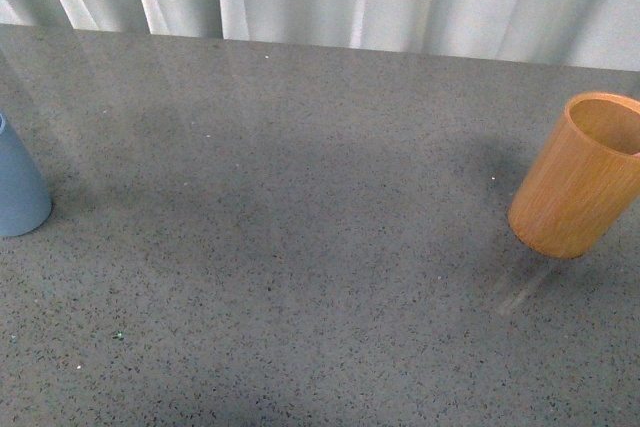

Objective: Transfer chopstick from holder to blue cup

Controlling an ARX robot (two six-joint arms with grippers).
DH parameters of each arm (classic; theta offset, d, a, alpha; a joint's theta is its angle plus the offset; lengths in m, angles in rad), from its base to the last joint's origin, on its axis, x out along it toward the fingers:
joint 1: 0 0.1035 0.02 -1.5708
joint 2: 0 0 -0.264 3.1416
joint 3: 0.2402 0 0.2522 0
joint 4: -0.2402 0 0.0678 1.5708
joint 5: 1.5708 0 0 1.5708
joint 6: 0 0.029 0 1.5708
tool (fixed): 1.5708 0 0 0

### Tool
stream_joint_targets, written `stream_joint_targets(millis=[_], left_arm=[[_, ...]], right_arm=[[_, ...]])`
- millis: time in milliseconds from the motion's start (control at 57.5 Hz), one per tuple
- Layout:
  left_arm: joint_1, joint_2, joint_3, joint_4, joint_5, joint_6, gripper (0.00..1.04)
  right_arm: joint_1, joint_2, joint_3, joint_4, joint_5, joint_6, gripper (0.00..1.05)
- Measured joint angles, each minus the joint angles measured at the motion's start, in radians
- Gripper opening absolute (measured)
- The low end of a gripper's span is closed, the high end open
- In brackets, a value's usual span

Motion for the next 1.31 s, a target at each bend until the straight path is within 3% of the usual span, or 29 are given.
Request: stream_joint_targets(millis=[261,540,661,801,905,1097,1305], left_arm=[[-0.055,0.005,0.001,-0.049,-0.014,-0.024,0.03],[-0.153,-0.088,0.020,-0.175,-0.048,-0.010,0.03],[-0.326,-0.150,0.084,-0.278,-0.022,-0.031,0.03],[-0.593,-0.087,0.228,-0.350,0.004,-0.131,0.03],[-0.692,-0.026,0.286,-0.368,0.002,-0.176,0.03],[-0.793,0.086,0.313,-0.385,-0.026,-0.206,0.03],[-0.817,0.175,0.327,-0.387,-0.033,-0.232,0.03]], right_arm=[[0.000,0.000,0.000,0.000,0.000,0.000,0.95],[0.000,0.000,0.000,0.000,0.000,0.000,0.95],[0.000,0.000,0.000,0.000,0.000,0.000,0.95],[0.000,0.000,0.000,0.000,0.000,0.000,0.95],[0.000,0.000,0.000,0.000,0.000,0.000,0.95],[0.000,0.000,0.000,0.000,0.000,0.000,0.95],[0.000,0.000,0.000,0.000,0.000,0.000,0.95]])
